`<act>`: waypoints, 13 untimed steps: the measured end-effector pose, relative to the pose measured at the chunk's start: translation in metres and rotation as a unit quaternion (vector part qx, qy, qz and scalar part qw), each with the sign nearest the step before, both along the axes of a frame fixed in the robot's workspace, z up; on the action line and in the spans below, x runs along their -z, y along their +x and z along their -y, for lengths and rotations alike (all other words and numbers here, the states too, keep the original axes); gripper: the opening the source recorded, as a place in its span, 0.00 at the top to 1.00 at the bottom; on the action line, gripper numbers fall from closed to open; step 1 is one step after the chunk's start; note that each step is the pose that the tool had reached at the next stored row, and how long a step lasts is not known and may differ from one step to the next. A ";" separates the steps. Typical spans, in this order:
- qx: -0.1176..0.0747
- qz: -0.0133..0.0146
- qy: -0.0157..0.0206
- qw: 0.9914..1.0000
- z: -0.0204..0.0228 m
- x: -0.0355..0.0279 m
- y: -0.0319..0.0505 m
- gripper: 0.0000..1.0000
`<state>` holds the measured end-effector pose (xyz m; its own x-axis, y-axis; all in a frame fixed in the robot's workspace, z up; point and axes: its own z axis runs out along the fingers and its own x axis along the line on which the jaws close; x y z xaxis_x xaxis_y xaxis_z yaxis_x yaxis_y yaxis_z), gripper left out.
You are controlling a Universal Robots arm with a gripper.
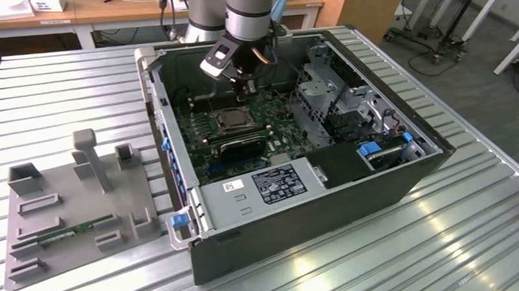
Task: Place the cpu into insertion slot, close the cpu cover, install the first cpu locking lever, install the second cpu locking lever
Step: 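Close the cpu cover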
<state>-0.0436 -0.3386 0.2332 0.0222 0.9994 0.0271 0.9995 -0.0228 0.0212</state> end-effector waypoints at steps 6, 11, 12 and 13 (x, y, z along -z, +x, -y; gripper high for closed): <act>0.001 0.000 0.000 1.000 0.0000 0.0027 -0.0138 0.89; 0.001 0.000 0.000 1.000 0.0000 0.0031 -0.0154 0.89; 0.001 0.000 0.000 1.000 0.0000 0.0031 -0.0155 0.89; 0.000 0.000 0.000 1.000 0.0000 0.0032 -0.0155 0.89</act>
